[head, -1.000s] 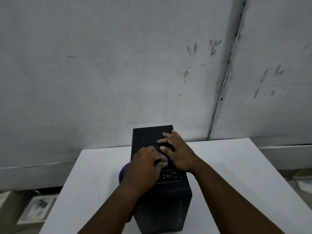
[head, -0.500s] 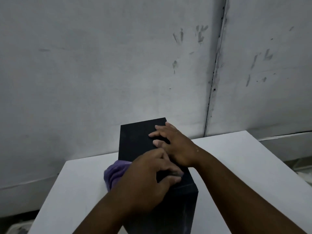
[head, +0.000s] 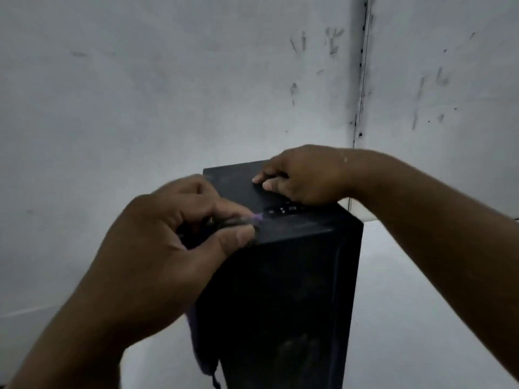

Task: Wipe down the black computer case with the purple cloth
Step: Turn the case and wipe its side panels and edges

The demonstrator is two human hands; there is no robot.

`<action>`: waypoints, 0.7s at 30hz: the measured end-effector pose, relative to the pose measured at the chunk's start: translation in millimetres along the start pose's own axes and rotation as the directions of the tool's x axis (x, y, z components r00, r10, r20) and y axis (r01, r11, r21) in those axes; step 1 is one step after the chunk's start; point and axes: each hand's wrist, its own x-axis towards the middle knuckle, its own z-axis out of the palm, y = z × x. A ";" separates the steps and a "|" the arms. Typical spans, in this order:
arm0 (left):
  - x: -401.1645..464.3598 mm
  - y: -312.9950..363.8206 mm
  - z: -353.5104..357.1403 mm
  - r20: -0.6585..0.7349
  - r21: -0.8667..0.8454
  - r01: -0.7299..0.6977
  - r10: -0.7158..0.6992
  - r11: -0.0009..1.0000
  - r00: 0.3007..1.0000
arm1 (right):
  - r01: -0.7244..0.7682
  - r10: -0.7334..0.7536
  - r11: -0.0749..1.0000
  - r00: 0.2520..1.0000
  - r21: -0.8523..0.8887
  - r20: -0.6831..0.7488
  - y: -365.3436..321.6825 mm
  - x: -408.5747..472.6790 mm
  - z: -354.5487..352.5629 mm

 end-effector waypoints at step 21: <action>-75.2 13.8 64.9 -0.626 0.320 0.027 0.190 0.947 0.757 | -0.154 0.034 0.986 0.532 -0.057 -0.846 -65.4 -68.4 92.1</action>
